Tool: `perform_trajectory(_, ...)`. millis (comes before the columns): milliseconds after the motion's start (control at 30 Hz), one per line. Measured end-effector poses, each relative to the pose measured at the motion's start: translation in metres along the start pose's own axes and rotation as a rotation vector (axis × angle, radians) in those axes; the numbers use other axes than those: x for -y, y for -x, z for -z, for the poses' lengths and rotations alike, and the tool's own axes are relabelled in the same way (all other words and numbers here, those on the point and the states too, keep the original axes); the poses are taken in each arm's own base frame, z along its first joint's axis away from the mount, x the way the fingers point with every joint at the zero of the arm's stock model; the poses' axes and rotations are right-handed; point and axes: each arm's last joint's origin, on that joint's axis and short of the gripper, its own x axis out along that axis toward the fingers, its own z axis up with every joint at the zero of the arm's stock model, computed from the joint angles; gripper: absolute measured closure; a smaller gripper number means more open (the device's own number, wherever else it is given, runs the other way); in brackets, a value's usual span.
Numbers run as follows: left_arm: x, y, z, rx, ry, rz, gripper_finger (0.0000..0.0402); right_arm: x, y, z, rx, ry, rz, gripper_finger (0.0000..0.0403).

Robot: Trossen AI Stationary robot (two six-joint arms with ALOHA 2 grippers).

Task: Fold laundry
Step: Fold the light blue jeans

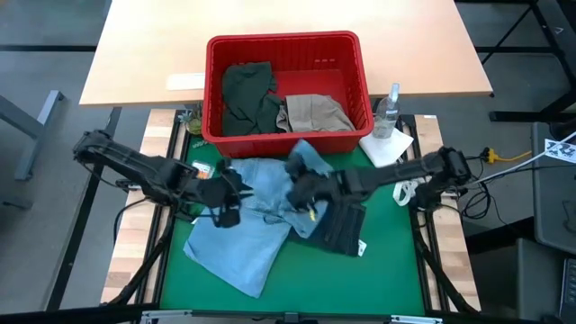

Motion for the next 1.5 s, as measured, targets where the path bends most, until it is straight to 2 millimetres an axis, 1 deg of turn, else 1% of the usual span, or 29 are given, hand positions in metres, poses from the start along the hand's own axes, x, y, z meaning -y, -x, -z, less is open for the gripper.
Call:
perform_trajectory(133,-0.009,0.022,0.007,-0.003,0.051,-0.025,0.0335,0.036,-0.019,0.013,0.185,-0.072,0.144,0.0398)
perform_trajectory(233,-0.015,0.033,0.01,0.005,0.073,-0.014,0.0335,0.048,-0.034,0.02,0.295,-0.118,0.191,0.0399)
perform_trajectory(300,-0.017,0.039,0.01,0.017,0.077,-0.004,0.0335,0.049,-0.049,0.021,0.341,-0.132,0.202,0.0397)
perform_trajectory(367,-0.019,0.044,0.012,0.02,0.072,0.003,0.0335,0.044,-0.065,0.019,0.374,-0.129,0.19,0.0396)
perform_trajectory(467,-0.024,0.051,0.014,0.017,0.07,0.006,0.0335,0.034,-0.087,0.011,0.404,-0.104,0.207,0.0395)
perform_trajectory(567,-0.027,0.056,0.016,0.02,0.09,0.007,0.0335,0.025,-0.107,0.002,0.398,-0.063,0.271,0.0395)
perform_trajectory(767,-0.031,0.06,0.02,0.009,0.107,-0.008,0.0335,0.006,-0.134,-0.007,0.397,-0.063,0.288,0.0394)
perform_trajectory(967,-0.031,0.06,0.02,0.013,0.103,-0.015,0.0335,-0.017,-0.161,-0.008,0.381,-0.036,0.223,0.0394)
perform_trajectory(1033,-0.03,0.059,0.019,0.011,0.099,-0.016,0.0335,-0.022,-0.168,-0.009,0.376,-0.036,0.222,0.0394)
perform_trajectory(1133,-0.03,0.059,0.019,0.01,0.099,-0.017,0.0335,-0.023,-0.174,-0.007,0.374,-0.057,0.263,0.0393)
perform_trajectory(1200,-0.03,0.059,0.019,0.009,0.098,-0.017,0.0335,-0.022,-0.179,-0.004,0.372,-0.071,0.287,0.0393)
perform_trajectory(1333,-0.029,0.057,0.019,0.004,0.094,-0.02,0.0335,-0.025,-0.189,0.004,0.362,-0.071,0.265,0.0393)
perform_trajectory(1500,-0.028,0.056,0.019,0.002,0.092,-0.021,0.0335,-0.024,-0.19,0.006,0.362,-0.076,0.269,0.0393)
